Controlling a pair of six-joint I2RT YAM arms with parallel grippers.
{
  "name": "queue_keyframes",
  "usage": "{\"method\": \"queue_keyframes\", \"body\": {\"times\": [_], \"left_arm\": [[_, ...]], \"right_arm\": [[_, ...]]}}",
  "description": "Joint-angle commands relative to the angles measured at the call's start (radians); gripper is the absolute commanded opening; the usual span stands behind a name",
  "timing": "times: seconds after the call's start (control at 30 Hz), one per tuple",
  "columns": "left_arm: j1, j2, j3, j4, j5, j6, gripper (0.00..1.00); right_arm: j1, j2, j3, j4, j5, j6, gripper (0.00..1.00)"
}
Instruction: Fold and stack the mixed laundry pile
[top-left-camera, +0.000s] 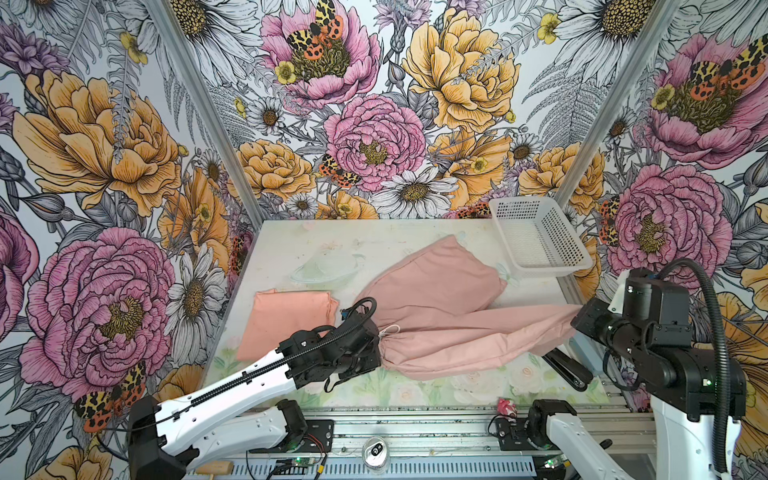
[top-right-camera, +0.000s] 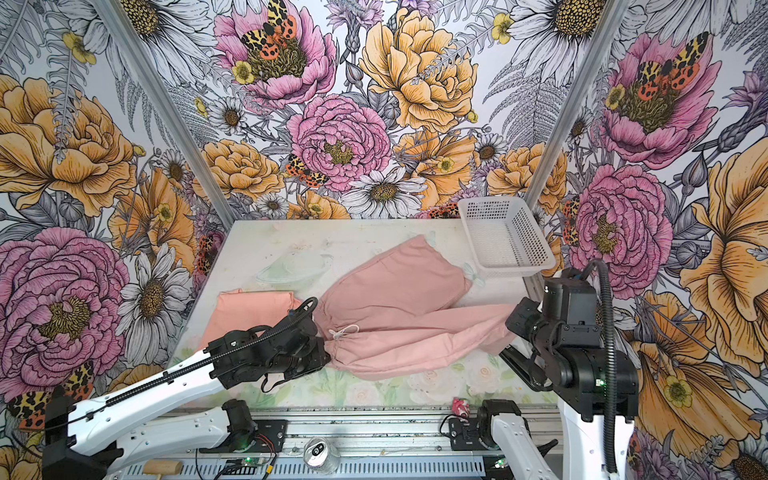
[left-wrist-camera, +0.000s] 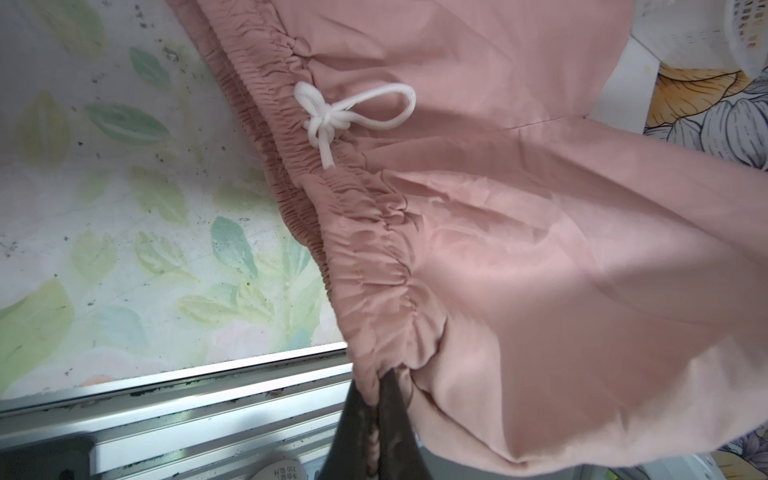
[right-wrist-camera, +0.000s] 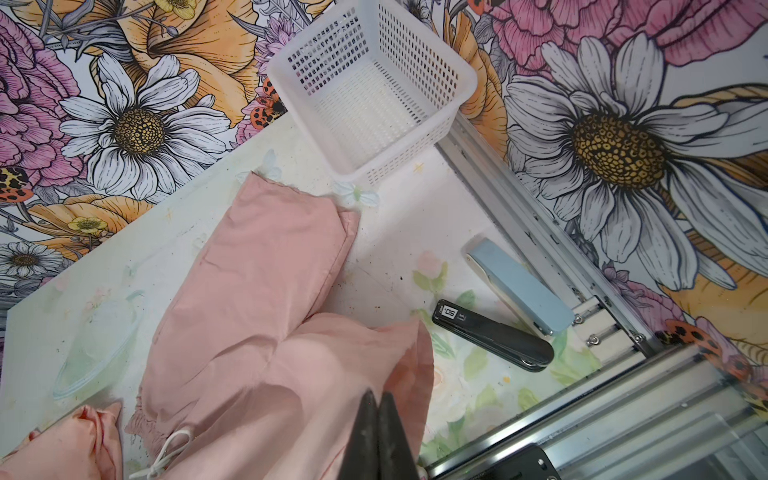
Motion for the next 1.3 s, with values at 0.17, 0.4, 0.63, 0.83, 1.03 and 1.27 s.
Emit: {"method": "queue_keyframes", "body": {"times": [0.17, 0.4, 0.63, 0.83, 1.03, 1.27], "left_arm": [[0.097, -0.011, -0.006, 0.006, -0.055, -0.009, 0.00], [0.340, 0.049, -0.019, 0.105, 0.066, 0.166, 0.00], [0.462, 0.086, -0.066, 0.181, 0.132, 0.227, 0.00], [0.545, 0.084, -0.130, 0.257, 0.190, 0.248, 0.00], [0.589, 0.141, -0.135, 0.311, 0.215, 0.286, 0.00], [0.640, 0.164, -0.140, 0.362, 0.228, 0.306, 0.00]], "right_arm": [[0.002, 0.178, -0.053, 0.278, -0.142, -0.025, 0.00], [0.114, 0.422, 0.110, 0.412, -0.112, -0.061, 0.00], [0.188, 0.618, 0.240, 0.435, -0.125, -0.091, 0.00], [0.218, 0.753, 0.348, 0.452, -0.113, -0.107, 0.00], [0.243, 0.900, 0.465, 0.464, -0.112, -0.124, 0.00], [0.250, 1.075, 0.579, 0.495, -0.111, -0.148, 0.00]]}}
